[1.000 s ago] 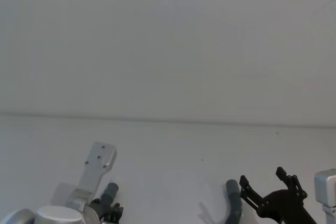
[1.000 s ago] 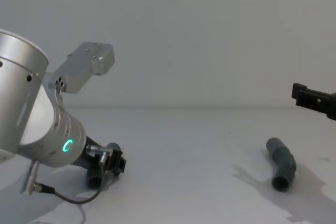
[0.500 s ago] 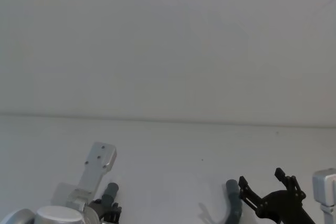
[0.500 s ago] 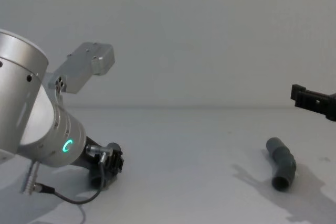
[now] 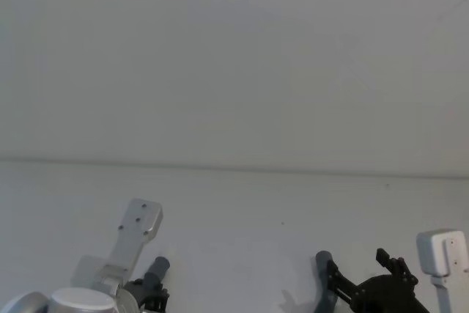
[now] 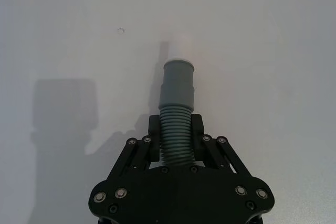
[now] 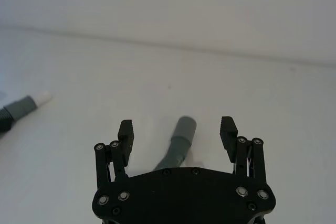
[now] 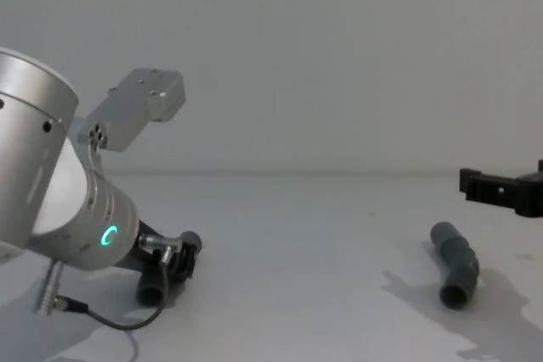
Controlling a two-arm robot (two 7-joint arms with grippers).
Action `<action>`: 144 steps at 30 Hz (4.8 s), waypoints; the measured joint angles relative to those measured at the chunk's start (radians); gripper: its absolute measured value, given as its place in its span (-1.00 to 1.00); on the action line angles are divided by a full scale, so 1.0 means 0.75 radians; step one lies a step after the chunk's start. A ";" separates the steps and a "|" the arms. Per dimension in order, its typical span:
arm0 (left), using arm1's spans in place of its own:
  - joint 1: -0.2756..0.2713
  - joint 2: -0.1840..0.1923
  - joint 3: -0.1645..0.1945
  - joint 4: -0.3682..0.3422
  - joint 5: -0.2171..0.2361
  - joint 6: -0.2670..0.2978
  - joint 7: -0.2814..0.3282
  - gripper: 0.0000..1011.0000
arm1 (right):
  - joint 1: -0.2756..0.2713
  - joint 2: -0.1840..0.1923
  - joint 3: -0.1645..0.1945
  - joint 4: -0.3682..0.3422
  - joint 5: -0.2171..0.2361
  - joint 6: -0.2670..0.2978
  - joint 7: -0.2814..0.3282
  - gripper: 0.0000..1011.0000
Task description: Use both hands to pick up one end of the pipe from the table, align the ends, and insert them.
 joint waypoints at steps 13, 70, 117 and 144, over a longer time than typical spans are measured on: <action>0.000 0.000 0.000 0.000 0.000 0.000 0.000 -0.40 | 0.056 0.011 -0.035 -0.063 -0.023 0.348 -0.049 0.98; 0.000 0.000 0.000 0.000 0.000 0.000 0.000 -0.40 | 0.282 -0.208 -0.140 0.122 -0.214 0.795 -0.271 0.98; 0.000 0.000 0.000 0.000 0.000 0.000 0.000 -0.40 | 0.324 -0.422 -0.069 0.164 -0.238 0.998 -0.367 0.98; 0.000 0.000 0.000 0.000 0.000 0.000 0.000 -0.40 | 0.367 -0.467 -0.030 0.263 -0.260 0.958 -0.375 0.98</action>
